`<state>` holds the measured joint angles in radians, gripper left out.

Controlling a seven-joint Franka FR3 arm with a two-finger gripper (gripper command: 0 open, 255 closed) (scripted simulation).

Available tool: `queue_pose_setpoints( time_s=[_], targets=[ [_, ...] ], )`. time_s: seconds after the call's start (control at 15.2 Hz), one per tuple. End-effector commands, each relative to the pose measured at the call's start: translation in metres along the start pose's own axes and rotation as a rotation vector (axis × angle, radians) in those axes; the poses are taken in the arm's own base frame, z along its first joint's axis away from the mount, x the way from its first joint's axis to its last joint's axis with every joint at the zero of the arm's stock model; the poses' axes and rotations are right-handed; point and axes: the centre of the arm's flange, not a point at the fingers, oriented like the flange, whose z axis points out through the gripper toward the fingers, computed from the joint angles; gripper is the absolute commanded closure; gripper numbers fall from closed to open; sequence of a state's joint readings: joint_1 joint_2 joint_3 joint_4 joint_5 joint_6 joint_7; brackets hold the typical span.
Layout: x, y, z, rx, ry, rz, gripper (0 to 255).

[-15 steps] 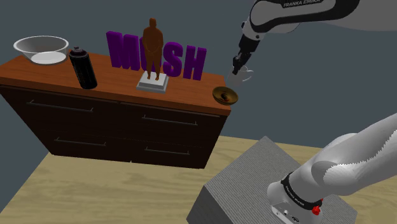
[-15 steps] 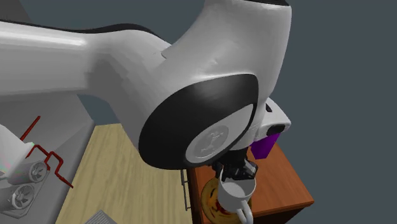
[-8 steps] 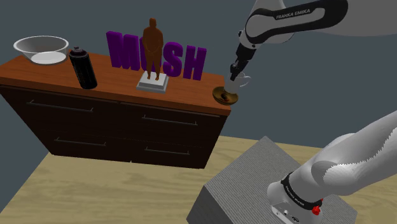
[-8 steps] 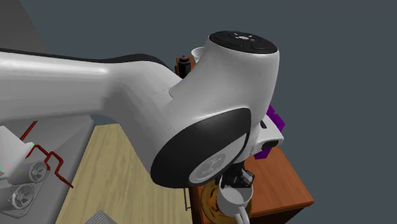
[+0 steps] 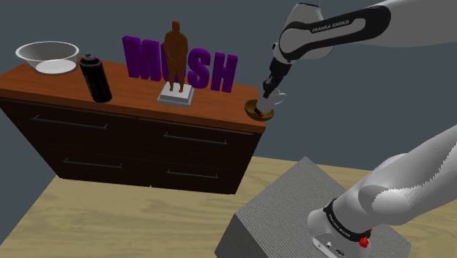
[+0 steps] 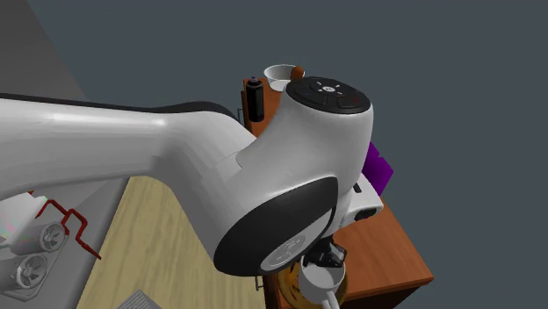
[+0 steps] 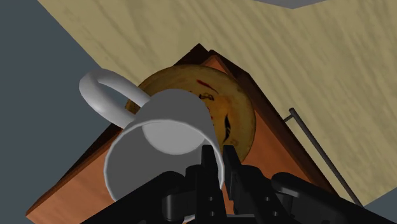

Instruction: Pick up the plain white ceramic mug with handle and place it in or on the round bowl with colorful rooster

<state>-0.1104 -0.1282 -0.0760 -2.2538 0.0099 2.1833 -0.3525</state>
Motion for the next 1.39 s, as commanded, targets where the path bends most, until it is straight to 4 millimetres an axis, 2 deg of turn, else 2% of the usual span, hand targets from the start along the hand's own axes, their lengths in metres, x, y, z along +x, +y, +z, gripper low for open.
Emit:
queue_pose_setpoints(
  time_s=[0.0, 0.2, 0.26, 0.59, 0.86, 1.32],
  targets=[
    [0.000, 0.000, 0.000, 0.000, 0.000, 0.000, 255],
    [0.000, 0.000, 0.000, 0.000, 0.000, 0.000, 255],
    [0.000, 0.000, 0.000, 0.000, 0.000, 0.000, 0],
    [0.000, 0.000, 0.000, 0.000, 0.000, 0.000, 0],
    [0.000, 0.000, -0.050, 0.000, 0.000, 0.000, 0],
    [0.000, 0.000, -0.050, 0.000, 0.000, 0.000, 0]
  ],
)
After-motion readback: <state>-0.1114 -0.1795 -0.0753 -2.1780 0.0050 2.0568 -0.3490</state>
